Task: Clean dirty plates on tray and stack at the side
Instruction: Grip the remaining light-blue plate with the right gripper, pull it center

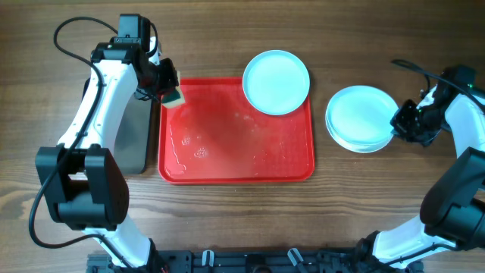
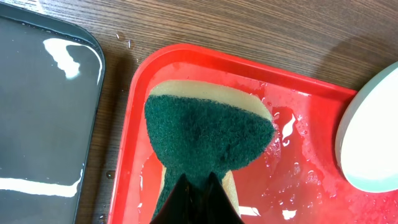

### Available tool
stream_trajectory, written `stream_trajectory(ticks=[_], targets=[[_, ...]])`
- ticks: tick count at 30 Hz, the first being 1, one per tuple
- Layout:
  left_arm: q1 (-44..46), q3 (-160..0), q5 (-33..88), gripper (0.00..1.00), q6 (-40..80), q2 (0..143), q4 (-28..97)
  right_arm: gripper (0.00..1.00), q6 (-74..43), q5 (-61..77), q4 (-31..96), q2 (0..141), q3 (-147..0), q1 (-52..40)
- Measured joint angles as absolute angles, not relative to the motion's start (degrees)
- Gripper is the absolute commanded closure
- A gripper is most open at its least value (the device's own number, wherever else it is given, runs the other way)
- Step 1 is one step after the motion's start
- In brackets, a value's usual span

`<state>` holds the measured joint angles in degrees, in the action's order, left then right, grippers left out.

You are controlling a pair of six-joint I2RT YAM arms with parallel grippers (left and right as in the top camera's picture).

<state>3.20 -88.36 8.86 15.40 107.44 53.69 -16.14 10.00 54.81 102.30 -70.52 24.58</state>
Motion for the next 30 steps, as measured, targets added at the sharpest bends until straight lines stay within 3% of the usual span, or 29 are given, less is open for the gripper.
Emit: stream_trajectory(ticks=[3, 6, 8, 9, 13, 17, 24, 30], targets=[[3.2, -88.4, 8.9, 0.96, 15.4, 107.4, 53.7, 0.83, -16.1, 9.6, 57.0, 102.3, -70.5, 24.6], [3.2, -88.4, 8.9, 0.96, 15.4, 107.4, 53.7, 0.67, -15.6, 9.4, 58.8, 102.2, -70.5, 24.6], [3.2, -88.4, 8.9, 0.96, 15.4, 107.4, 53.7, 0.48, -15.4, 9.3, 60.5, 101.4, -70.5, 24.5], [3.2, -88.4, 8.9, 0.96, 15.4, 107.4, 53.7, 0.46, -15.1, 9.1, 61.3, 101.1, -70.8, 24.4], [3.2, -88.4, 8.9, 0.96, 15.4, 107.4, 53.8, 0.46, -14.5, 10.0, 64.7, 99.4, -77.1, 19.6], [3.2, -88.4, 8.9, 0.96, 15.4, 107.4, 53.8, 0.53, -16.6, 14.4, 55.2, 99.1, -79.0, 8.5], [3.2, -88.4, 8.9, 0.96, 15.4, 107.4, 53.8, 0.56, -32.7, 9.6, 44.8, 99.9, -79.0, -9.9], [3.2, -88.4, 8.9, 0.96, 15.4, 107.4, 53.8, 0.59, -38.9, 4.0, 40.5, 107.1, -79.0, -15.1]])
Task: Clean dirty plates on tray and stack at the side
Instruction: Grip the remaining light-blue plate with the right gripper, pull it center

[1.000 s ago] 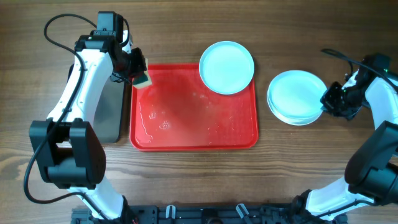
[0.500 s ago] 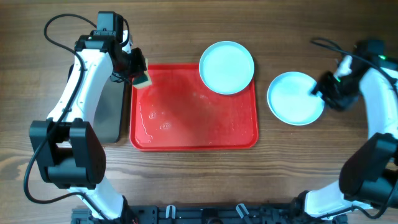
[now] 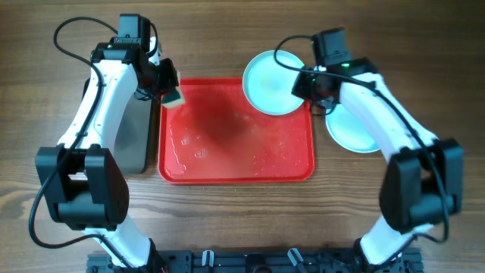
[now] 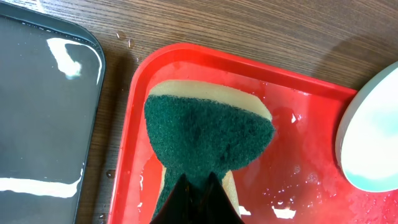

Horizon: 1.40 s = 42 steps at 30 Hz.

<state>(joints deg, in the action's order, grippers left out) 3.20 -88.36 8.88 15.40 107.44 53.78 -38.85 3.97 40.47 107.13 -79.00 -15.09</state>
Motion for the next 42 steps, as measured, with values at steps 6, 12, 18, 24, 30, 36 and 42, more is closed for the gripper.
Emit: stream_trajectory(ticks=[6, 12, 18, 24, 30, 36, 42], targets=[[3.2, -88.4, 8.9, 0.96, 15.4, 107.4, 53.8, 0.74, -39.9, 2.3, 39.8, 115.5, -78.7, -16.2], [3.2, -88.4, 8.9, 0.96, 15.4, 107.4, 53.8, 0.96, -38.9, 2.7, 38.4, 116.3, -78.5, -16.2], [3.2, -88.4, 8.9, 0.96, 15.4, 107.4, 53.8, 0.96, -32.8, 6.5, 44.9, 116.2, -78.6, -16.4], [3.2, -88.4, 8.9, 0.96, 15.4, 107.4, 53.8, 0.83, -27.2, 10.2, 51.6, 116.2, -78.8, -21.3], [3.2, -88.4, 8.9, 0.96, 15.4, 107.4, 53.7, 0.58, -16.1, 12.8, 56.4, 116.3, -83.0, -26.8], [3.2, -88.4, 8.9, 0.96, 15.4, 107.4, 53.7, 0.49, -3.0, 10.5, 47.5, 116.3, -87.5, -26.3], [3.2, -88.4, 8.9, 0.96, 15.4, 107.4, 53.6, 0.64, 8.3, 9.6, 42.3, 119.2, -87.5, -26.3]])
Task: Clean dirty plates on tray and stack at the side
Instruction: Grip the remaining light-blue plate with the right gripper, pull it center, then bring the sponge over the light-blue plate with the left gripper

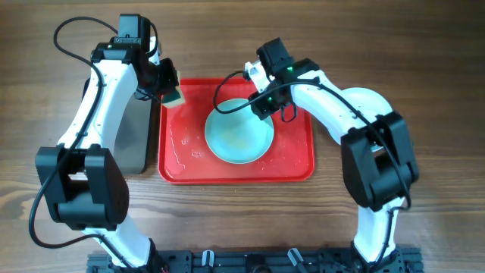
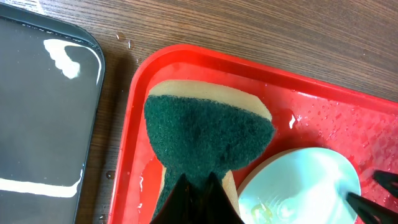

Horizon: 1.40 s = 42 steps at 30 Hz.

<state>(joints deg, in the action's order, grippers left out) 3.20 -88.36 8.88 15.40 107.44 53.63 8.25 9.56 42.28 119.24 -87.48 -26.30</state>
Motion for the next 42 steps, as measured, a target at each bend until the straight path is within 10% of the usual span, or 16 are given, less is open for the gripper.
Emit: stream_trajectory(ticks=[6, 24, 27, 31, 42], targets=[[3.2, -88.4, 8.9, 0.96, 15.4, 107.4, 53.6, 0.95, 9.1, 9.3, 42.3, 122.5, -87.5, -26.3], [3.2, -88.4, 8.9, 0.96, 15.4, 107.4, 53.8, 0.96, -31.4, 18.8, 40.4, 122.5, -87.4, -23.2], [3.2, -88.4, 8.9, 0.96, 15.4, 107.4, 54.0, 0.81, -34.0, 18.9, 38.3, 122.5, -86.3, -24.3], [3.2, -88.4, 8.9, 0.96, 15.6, 107.4, 54.0, 0.96, -35.6, 18.9, 36.5, 122.5, -86.0, -24.8], [8.3, -80.1, 8.9, 0.96, 16.4, 107.5, 45.0, 0.96, -36.0, 18.8, 35.6, 122.5, -85.9, -24.9]])
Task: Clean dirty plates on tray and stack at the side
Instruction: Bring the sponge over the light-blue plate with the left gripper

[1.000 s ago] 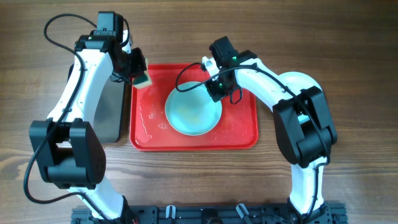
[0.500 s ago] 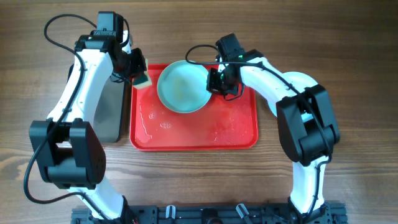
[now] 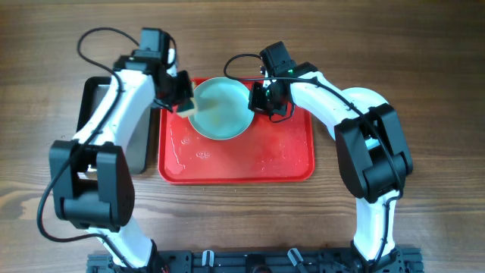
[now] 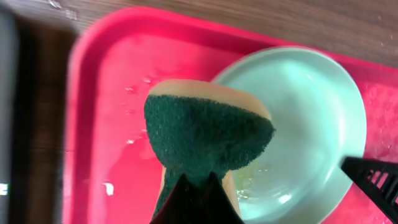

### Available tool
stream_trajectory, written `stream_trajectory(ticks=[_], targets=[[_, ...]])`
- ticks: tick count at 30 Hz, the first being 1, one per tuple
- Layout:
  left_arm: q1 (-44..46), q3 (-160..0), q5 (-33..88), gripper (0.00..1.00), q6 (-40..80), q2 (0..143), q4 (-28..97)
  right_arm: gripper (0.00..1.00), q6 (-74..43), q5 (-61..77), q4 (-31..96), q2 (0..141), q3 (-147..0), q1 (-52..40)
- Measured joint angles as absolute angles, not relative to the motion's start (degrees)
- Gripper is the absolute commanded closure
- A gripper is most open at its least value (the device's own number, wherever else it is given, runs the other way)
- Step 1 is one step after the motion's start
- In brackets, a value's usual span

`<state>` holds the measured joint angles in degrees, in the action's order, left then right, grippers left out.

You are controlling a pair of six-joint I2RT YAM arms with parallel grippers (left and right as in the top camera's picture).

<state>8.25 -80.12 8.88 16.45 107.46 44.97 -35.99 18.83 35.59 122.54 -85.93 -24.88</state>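
Observation:
A pale teal plate (image 3: 220, 108) (image 4: 305, 118) lies on the upper left part of the red tray (image 3: 288, 155) (image 4: 106, 118), with yellowish smears in it. My left gripper (image 3: 184, 105) (image 4: 199, 182) is shut on a green-and-yellow sponge (image 3: 187, 108) (image 4: 208, 137), which is held over the plate's left rim. My right gripper (image 3: 262, 98) is shut on the plate's right rim; one of its fingers (image 4: 373, 177) shows in the left wrist view. A stack of clean plates (image 3: 369, 97) sits to the right of the tray, mostly hidden by the right arm.
A dark grey tray (image 3: 136, 148) of water lies to the left of the red tray, partly under the left arm. Water drops are spread over the red tray's floor. Wooden table (image 3: 242, 212) lies all around.
The plate has shifted from the tray's middle to its upper left part, still in my right gripper. My left gripper has moved right with the sponge, from the tray's corner to the plate's left rim.
First the plate sat on the tray's top right corner, my right gripper was by the stack, and the sponge was held over the top left corner. Then my right gripper was at the plate, then held it in the tray's middle. Now plate and sponge meet.

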Motion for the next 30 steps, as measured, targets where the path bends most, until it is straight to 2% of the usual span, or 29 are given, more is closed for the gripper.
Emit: stream_trajectory(ticks=[6, 17, 20, 25, 30], targets=[[12.4, -77.8, 5.3, 0.96, 14.9, 107.8, 38.2, 0.96, -36.0, 18.8, 35.2, 122.5, -85.9, -25.4], [15.1, -77.9, -0.1, 0.96, 13.5, 114.4, 40.5, 0.96, -36.0, 18.8, 35.1, 122.5, -85.9, -25.5], [15.1, -78.0, 3.2, 0.96, 12.7, 114.5, 41.6, 0.96, -36.0, 18.7, 35.1, 122.5, -85.9, -25.5], [16.9, -78.0, 19.8, 0.96, 9.6, 115.6, 42.8, 0.96, -35.9, 18.3, 35.1, 122.5, -85.9, -25.5], [17.6, -77.7, 22.8, 0.96, 9.3, 116.2, 37.2, 0.96, -35.9, 18.0, 35.1, 122.5, -85.9, -25.5]])
